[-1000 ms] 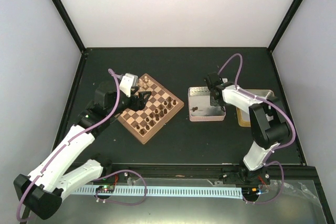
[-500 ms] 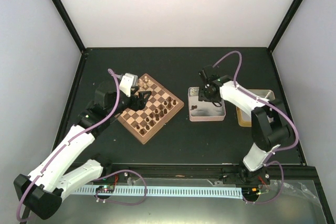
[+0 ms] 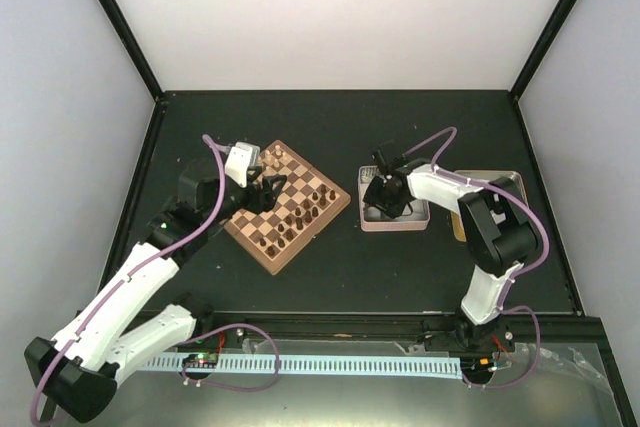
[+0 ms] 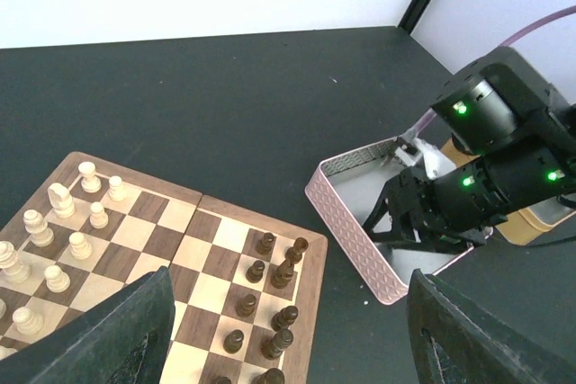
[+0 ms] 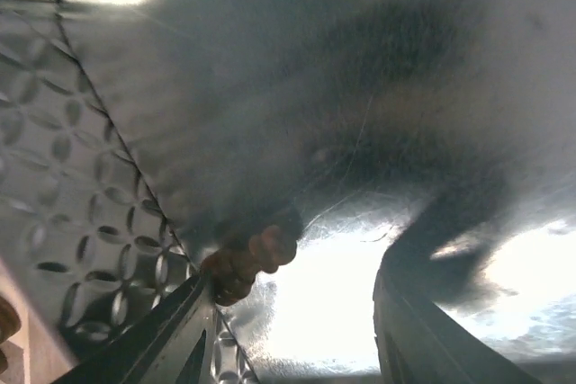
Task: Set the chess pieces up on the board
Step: Pick up the chess piece from the storage box.
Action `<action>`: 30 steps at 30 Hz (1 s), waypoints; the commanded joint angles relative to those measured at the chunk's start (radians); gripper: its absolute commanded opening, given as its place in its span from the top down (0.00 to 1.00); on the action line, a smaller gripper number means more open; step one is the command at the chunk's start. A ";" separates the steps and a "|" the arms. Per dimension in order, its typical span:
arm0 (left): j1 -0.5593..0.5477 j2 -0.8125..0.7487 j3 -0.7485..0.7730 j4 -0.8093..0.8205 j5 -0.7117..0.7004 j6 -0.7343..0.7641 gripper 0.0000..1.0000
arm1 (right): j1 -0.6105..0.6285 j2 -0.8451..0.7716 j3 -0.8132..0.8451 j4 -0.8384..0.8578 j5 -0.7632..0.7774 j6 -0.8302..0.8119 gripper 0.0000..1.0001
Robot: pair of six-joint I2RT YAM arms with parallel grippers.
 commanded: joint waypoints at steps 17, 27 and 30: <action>0.008 -0.026 -0.010 0.003 -0.044 0.010 0.27 | 0.018 0.100 0.027 -0.003 0.097 0.109 0.71; 0.008 -0.023 -0.013 0.003 -0.047 0.011 0.27 | 0.033 0.106 0.064 -0.051 0.163 -0.011 0.78; 0.008 -0.022 -0.014 0.005 -0.045 0.010 0.27 | 0.045 0.100 0.085 -0.073 0.169 -0.059 0.68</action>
